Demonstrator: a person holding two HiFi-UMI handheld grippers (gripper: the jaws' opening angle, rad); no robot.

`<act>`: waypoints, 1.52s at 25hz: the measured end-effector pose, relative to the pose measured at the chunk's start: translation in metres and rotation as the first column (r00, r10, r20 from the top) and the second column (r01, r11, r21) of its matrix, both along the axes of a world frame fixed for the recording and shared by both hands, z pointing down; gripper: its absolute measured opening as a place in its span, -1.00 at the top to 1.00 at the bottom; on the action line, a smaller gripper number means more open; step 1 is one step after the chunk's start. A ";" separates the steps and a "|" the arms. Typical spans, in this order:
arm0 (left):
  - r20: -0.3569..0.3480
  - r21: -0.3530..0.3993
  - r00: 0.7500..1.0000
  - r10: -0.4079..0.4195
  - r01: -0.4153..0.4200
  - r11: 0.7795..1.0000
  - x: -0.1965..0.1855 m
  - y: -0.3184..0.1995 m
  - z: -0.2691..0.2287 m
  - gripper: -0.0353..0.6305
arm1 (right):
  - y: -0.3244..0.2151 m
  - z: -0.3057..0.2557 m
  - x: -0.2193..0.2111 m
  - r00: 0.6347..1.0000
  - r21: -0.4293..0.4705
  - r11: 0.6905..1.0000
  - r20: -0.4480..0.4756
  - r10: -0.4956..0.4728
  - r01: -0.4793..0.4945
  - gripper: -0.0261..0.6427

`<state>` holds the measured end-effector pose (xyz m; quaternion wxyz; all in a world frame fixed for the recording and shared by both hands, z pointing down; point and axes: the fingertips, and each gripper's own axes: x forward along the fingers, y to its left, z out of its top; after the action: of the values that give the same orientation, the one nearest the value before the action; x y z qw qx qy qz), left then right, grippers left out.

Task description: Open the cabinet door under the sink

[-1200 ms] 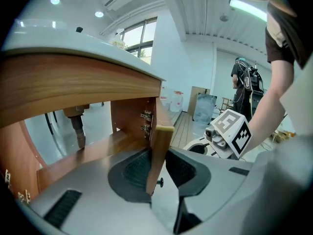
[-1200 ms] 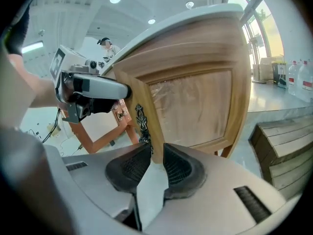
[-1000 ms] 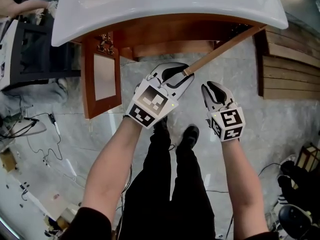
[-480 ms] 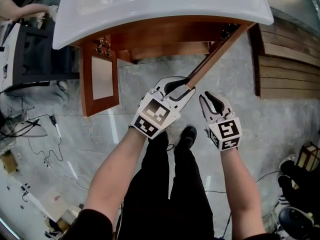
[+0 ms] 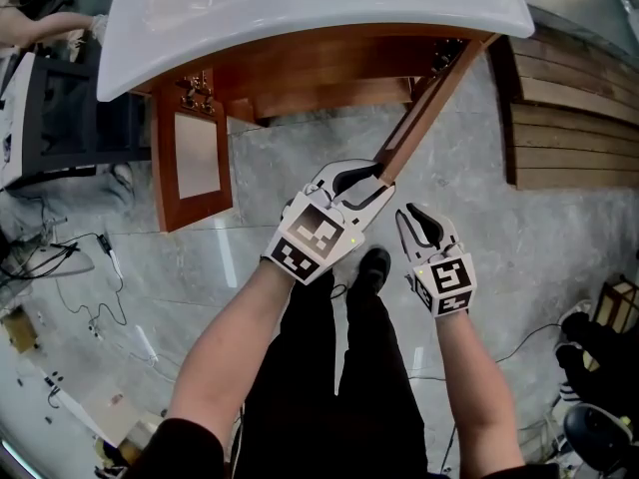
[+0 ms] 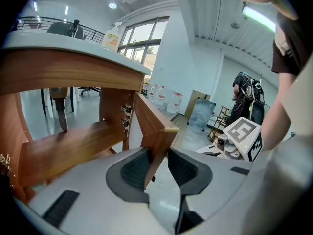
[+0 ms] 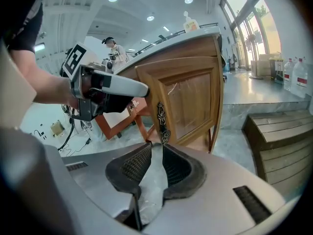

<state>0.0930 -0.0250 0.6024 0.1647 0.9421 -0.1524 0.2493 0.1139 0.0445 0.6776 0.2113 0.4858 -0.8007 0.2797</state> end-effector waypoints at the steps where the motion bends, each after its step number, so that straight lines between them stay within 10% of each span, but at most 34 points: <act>1: -0.006 -0.005 1.000 0.007 -0.007 1.000 0.003 0.004 0.000 0.51 | 0.004 0.001 -0.001 1.000 -0.003 1.000 0.003 0.001 -0.001 0.66; 24: 0.081 -0.097 0.987 0.138 -0.130 0.987 0.086 0.063 0.000 0.65 | 0.060 -0.073 0.056 0.997 0.012 0.997 -0.014 0.071 -0.071 0.67; 38: 0.045 -0.135 0.996 -0.073 0.079 0.988 0.013 0.080 -0.136 0.66 | 0.065 -0.205 0.061 0.992 0.072 0.990 0.041 0.123 -0.125 0.67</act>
<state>0.1062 0.0551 0.4668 0.2352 0.9170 -0.1740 0.2712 0.1750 0.1099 0.4729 0.1609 0.5370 -0.7824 0.2713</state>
